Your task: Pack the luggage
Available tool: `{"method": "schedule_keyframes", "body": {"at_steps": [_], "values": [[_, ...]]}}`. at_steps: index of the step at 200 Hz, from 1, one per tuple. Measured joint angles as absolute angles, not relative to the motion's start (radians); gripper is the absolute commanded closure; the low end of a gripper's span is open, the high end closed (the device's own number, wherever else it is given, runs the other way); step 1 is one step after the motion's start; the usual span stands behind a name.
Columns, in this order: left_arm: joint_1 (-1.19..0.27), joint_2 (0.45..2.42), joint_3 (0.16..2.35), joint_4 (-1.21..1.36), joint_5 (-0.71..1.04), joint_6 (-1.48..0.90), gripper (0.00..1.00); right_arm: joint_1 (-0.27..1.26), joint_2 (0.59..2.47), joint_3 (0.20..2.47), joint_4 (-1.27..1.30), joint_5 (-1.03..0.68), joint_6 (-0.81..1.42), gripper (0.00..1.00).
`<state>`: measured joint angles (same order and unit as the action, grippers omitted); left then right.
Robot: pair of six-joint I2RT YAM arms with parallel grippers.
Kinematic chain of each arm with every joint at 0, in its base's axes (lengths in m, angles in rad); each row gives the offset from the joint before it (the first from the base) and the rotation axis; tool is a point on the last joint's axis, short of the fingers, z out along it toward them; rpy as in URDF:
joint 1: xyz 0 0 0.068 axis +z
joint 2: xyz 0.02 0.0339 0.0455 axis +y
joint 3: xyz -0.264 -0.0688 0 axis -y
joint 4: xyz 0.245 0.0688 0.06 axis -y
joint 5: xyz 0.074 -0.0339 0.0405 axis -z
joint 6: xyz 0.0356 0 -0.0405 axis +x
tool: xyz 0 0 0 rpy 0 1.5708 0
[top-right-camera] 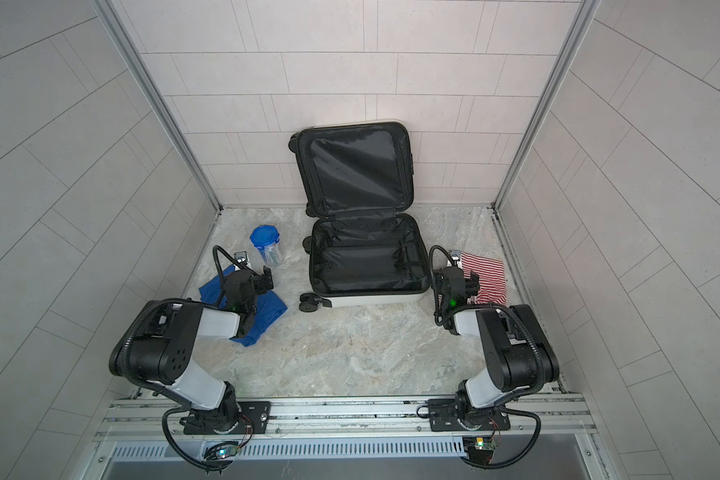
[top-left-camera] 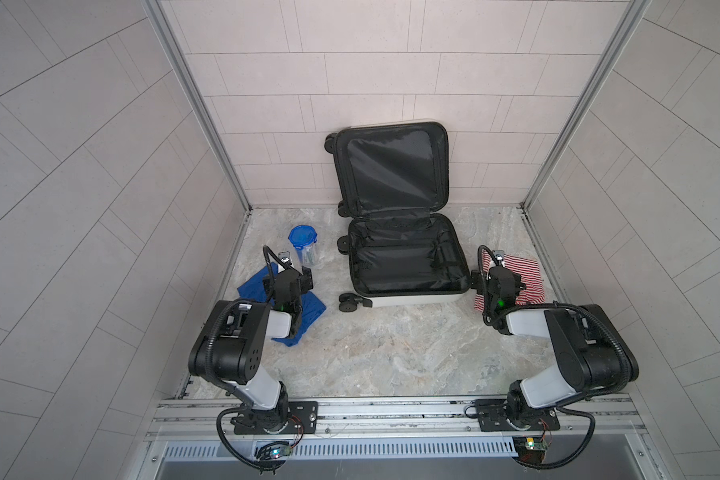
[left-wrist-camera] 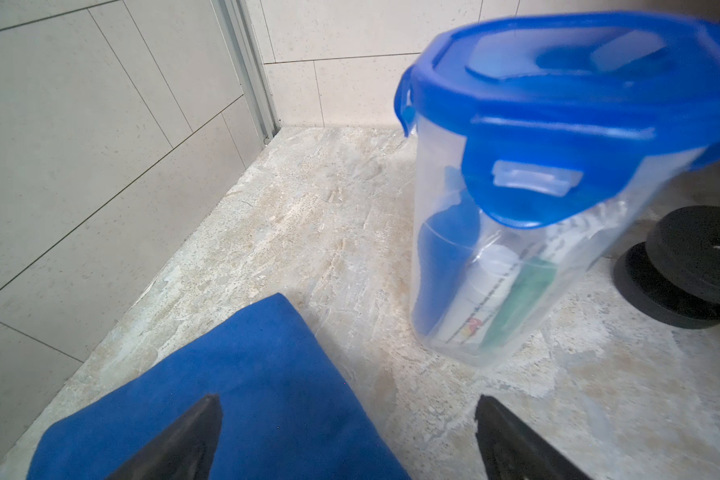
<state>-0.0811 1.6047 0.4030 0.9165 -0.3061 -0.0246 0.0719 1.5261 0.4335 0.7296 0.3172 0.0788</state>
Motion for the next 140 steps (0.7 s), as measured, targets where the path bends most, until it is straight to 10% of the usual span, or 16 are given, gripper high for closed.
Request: {"method": "schedule_keyframes", "body": {"at_steps": [140], "values": [[-0.081, 1.604, 0.403, 0.916, -0.295, -0.025, 0.00, 0.072, 1.526, 0.434, 0.730, 0.317, 0.079, 0.01]]}}
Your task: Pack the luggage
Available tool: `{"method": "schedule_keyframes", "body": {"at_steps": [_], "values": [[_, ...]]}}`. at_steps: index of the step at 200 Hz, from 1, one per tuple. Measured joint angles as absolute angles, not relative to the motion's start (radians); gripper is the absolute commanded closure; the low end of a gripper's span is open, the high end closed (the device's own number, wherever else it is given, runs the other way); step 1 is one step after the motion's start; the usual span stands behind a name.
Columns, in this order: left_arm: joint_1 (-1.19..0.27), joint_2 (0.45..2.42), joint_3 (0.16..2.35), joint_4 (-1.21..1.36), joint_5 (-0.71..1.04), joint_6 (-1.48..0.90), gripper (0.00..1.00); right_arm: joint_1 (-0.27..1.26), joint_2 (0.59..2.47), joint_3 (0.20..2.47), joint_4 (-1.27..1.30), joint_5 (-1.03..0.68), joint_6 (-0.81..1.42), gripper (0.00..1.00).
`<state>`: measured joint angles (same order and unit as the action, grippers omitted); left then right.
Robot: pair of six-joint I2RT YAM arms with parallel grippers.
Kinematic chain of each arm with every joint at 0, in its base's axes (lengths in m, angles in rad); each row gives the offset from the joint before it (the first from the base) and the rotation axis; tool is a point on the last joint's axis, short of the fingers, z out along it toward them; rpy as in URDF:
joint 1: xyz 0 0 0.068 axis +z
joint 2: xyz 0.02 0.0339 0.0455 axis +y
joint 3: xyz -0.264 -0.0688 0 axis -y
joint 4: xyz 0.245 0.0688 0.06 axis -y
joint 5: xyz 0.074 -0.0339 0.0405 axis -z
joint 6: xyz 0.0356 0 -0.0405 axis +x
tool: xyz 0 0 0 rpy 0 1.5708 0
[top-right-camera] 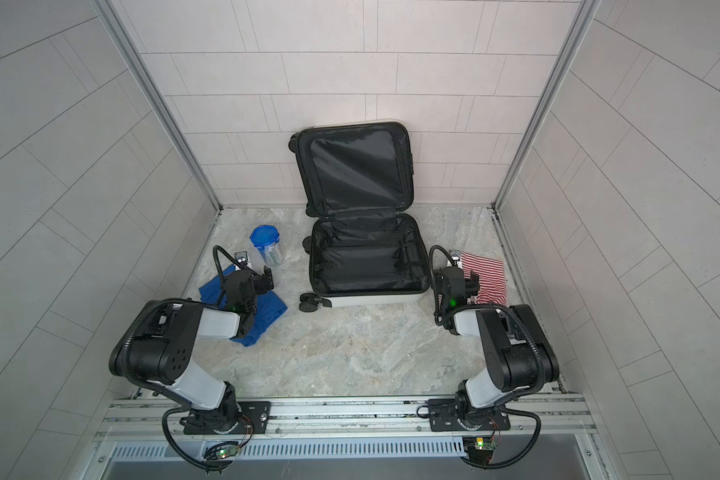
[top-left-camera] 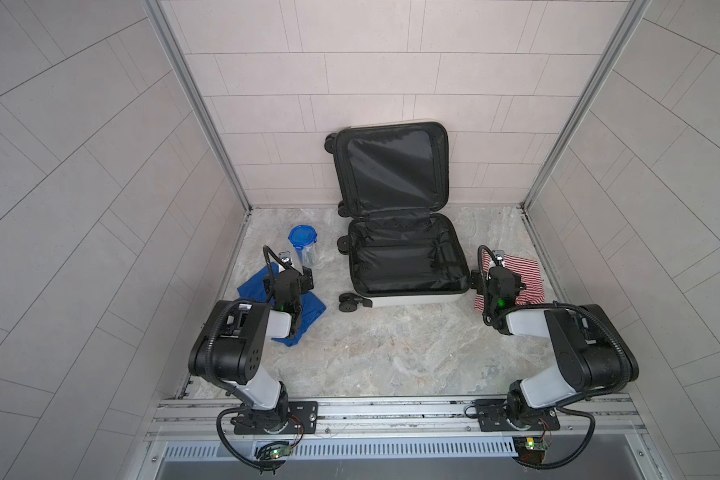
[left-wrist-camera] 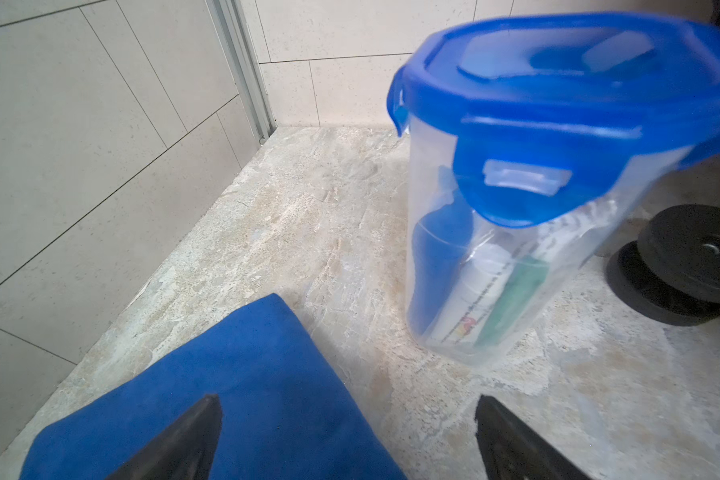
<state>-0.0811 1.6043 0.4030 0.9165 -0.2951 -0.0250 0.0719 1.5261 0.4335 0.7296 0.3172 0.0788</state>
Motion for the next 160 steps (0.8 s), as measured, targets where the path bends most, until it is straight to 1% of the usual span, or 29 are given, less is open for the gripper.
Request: {"method": "schedule_keyframes", "body": {"at_steps": [160], "values": [[-0.081, 1.604, 0.394, 0.934, -0.295, -0.025, 0.00, 0.072, 1.526, 0.434, 0.730, 0.317, 0.079, 0.01]]}}
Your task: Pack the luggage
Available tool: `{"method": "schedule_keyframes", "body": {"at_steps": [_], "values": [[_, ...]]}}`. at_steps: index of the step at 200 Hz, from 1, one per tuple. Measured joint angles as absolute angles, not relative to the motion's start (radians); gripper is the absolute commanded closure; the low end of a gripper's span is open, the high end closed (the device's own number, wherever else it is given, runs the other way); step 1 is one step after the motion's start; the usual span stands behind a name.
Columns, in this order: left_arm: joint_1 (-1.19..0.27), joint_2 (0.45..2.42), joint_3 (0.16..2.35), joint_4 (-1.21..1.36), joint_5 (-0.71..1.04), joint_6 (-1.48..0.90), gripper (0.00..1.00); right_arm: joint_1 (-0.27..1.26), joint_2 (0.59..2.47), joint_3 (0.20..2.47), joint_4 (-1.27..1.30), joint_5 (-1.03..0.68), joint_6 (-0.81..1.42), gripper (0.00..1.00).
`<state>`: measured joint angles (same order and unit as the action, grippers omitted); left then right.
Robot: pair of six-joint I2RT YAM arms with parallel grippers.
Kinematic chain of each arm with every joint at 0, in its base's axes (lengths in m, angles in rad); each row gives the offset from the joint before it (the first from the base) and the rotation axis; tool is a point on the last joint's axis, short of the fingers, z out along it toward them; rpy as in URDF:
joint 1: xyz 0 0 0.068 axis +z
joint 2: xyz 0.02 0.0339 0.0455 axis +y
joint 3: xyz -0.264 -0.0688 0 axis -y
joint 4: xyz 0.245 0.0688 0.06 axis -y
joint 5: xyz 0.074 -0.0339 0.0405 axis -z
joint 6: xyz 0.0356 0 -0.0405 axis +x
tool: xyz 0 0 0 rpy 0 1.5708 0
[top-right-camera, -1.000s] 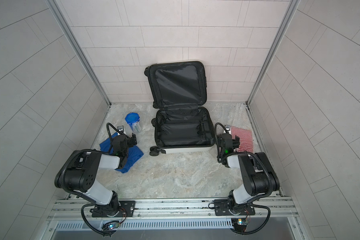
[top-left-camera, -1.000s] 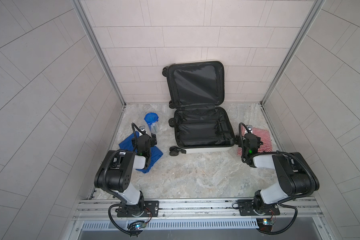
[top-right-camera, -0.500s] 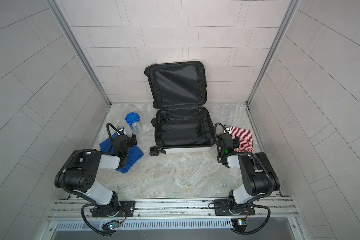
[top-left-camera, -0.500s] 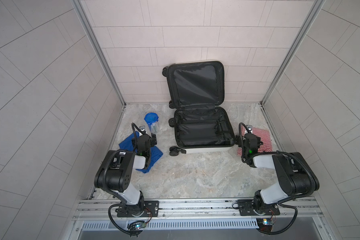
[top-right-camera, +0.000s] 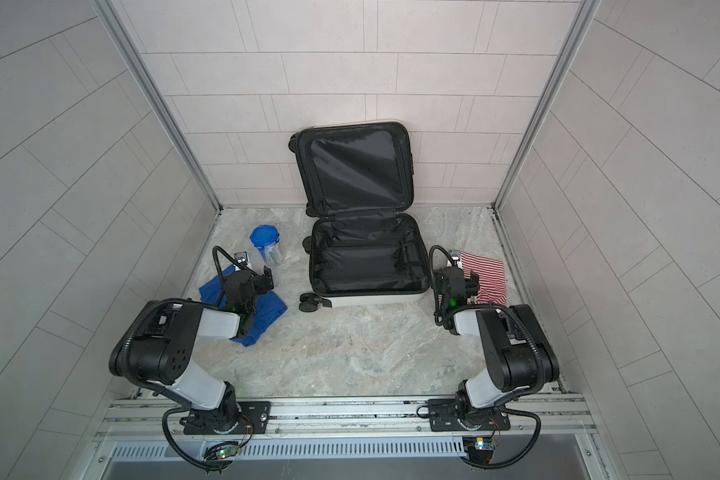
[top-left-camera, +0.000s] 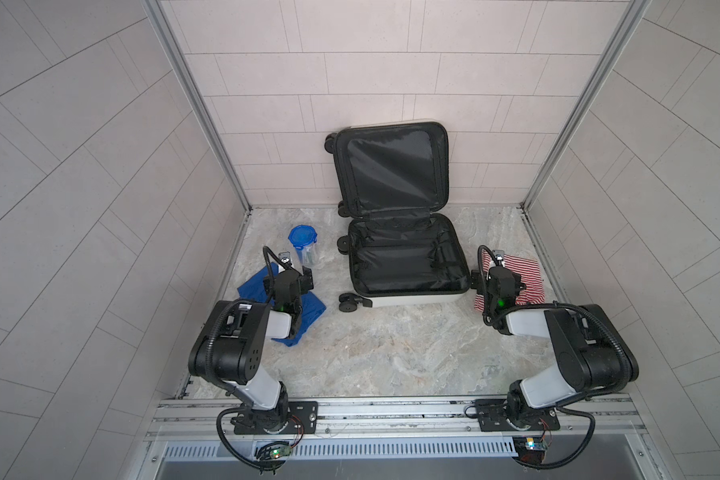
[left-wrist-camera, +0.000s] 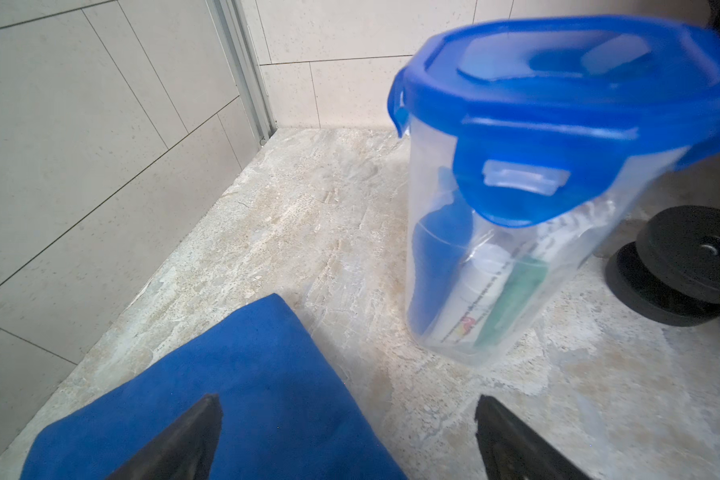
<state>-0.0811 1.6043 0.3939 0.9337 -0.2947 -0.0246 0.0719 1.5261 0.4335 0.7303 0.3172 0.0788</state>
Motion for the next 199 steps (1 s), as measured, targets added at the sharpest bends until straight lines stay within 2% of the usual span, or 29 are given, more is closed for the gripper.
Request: {"method": "schedule_keyframes", "body": {"at_steps": [74, 154, 199], "values": [[-0.081, 1.514, 0.329, 0.961, -0.314, -0.027, 0.00, 0.072, 1.447, 0.426, 0.689, 0.356, 0.091, 0.01], [-0.086, 1.111, 0.376, 0.609, -0.364, -0.098, 0.00, 0.072, 1.191, 0.451, 0.400, 0.412, 0.160, 0.01], [-0.086, 0.830, 0.466, 0.276, -0.412, -0.297, 0.00, 0.071, 0.963, 0.527, 0.095, 0.457, 0.312, 0.01]]}}
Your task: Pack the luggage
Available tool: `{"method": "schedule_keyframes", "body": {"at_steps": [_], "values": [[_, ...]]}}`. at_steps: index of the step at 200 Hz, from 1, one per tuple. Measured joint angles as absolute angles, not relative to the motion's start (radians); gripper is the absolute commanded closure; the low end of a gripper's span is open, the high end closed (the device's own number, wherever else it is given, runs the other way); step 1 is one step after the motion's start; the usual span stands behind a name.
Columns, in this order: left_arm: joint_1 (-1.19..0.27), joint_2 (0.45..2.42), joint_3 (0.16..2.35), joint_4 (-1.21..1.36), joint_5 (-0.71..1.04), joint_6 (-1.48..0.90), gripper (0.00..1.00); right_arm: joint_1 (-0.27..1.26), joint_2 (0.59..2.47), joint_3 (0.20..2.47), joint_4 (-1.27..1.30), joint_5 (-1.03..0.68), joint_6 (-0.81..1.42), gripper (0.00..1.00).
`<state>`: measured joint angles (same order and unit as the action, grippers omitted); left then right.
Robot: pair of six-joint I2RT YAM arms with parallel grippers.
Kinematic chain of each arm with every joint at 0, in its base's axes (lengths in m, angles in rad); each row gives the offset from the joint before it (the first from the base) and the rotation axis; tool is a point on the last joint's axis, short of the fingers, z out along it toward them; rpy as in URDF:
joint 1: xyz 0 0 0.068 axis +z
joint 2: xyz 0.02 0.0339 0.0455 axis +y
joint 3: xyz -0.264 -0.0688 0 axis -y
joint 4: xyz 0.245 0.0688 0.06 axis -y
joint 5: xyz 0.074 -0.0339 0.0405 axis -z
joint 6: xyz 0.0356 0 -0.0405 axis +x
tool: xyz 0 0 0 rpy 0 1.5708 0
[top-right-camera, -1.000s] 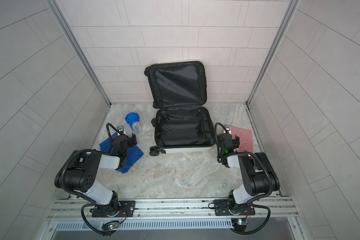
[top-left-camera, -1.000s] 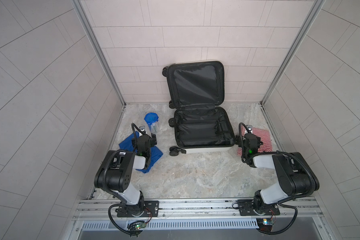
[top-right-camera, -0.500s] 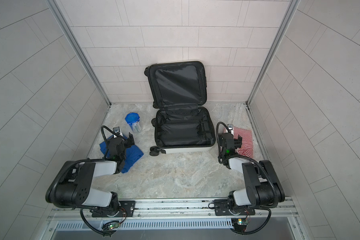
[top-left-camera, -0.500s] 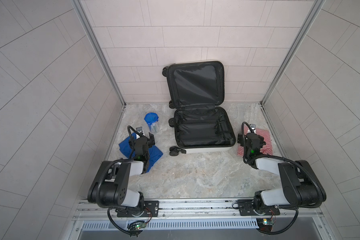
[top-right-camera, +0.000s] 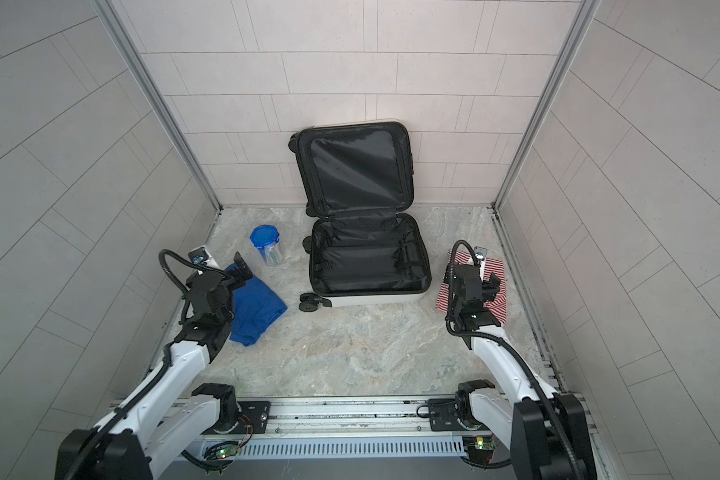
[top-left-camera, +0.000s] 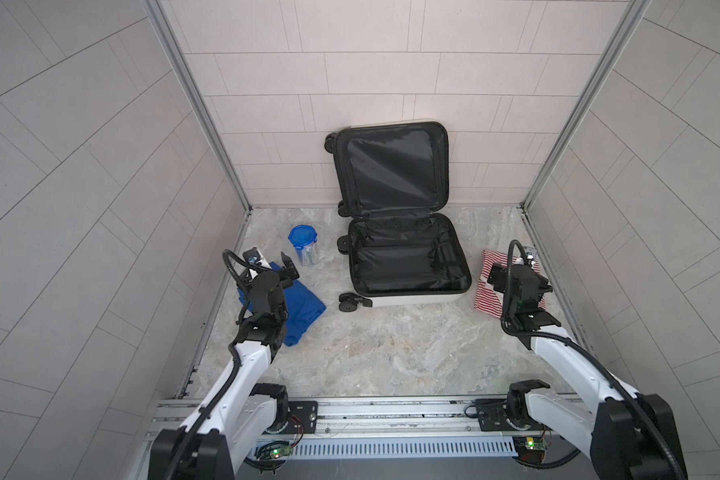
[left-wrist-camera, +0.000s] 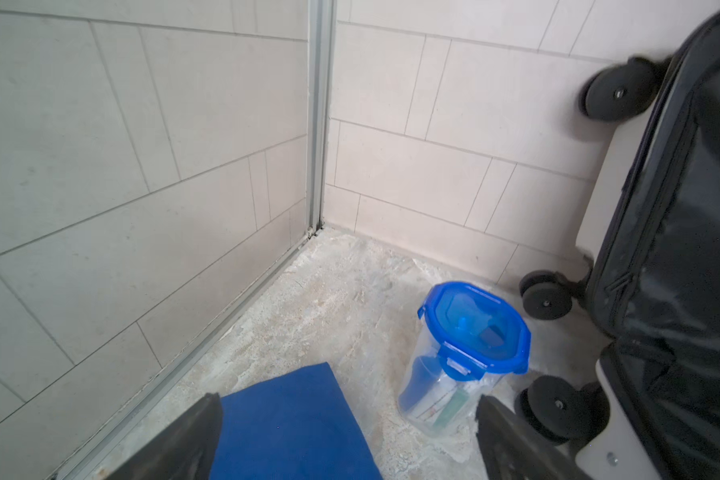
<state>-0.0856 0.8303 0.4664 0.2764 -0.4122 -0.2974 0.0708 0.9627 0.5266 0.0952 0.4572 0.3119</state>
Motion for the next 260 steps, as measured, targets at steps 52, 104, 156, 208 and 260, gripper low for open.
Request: {"method": "schedule_keyframes", "body": {"at_steps": [52, 104, 156, 208, 260], "values": [[-0.086, 0.602, 0.606, -0.152, -0.351, -0.558, 0.04, 0.042, 0.848, 0.725, -0.296, 0.400, 0.466, 0.01], [-0.086, 0.634, 0.709, -0.388, -0.034, -0.612, 0.31, -0.019, 0.853, 0.799, -0.542, 0.233, 0.515, 0.05], [-0.265, 0.659, 0.700, -0.517, 0.096, -0.655, 0.35, -0.151, 1.016, 0.767, -0.586, 0.088, 0.563, 0.05], [-0.693, 0.617, 0.585, -0.500, -0.087, -0.786, 0.37, -0.286, 1.216, 0.708, -0.537, -0.035, 0.581, 0.21], [-0.909, 0.812, 0.508, -0.289, -0.183, -0.892, 0.00, -0.345, 1.309, 0.767, -0.549, -0.041, 0.572, 0.14]]}}
